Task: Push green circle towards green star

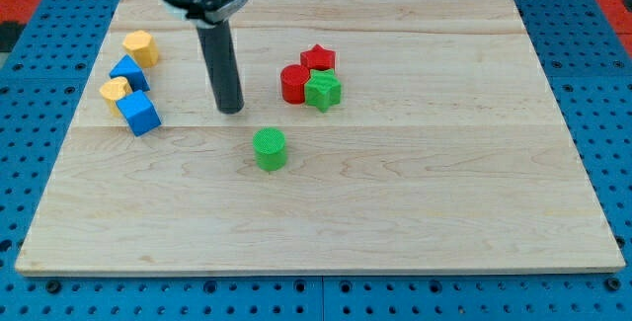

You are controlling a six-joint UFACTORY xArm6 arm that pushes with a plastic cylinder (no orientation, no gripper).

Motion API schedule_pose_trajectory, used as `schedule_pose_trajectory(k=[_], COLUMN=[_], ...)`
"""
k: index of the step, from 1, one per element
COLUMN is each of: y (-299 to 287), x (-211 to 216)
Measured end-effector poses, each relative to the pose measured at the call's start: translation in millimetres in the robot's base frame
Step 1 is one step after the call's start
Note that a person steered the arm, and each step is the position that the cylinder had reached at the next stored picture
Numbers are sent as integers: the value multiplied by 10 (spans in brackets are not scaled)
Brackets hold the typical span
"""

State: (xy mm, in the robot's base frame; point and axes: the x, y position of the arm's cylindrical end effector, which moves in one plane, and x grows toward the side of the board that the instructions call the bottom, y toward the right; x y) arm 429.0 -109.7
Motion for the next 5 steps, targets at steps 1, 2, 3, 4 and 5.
schedule_pose_trajectory(k=[1, 2, 3, 4, 5], y=[-54, -39, 31, 244, 609], x=[377, 779, 906, 764, 628])
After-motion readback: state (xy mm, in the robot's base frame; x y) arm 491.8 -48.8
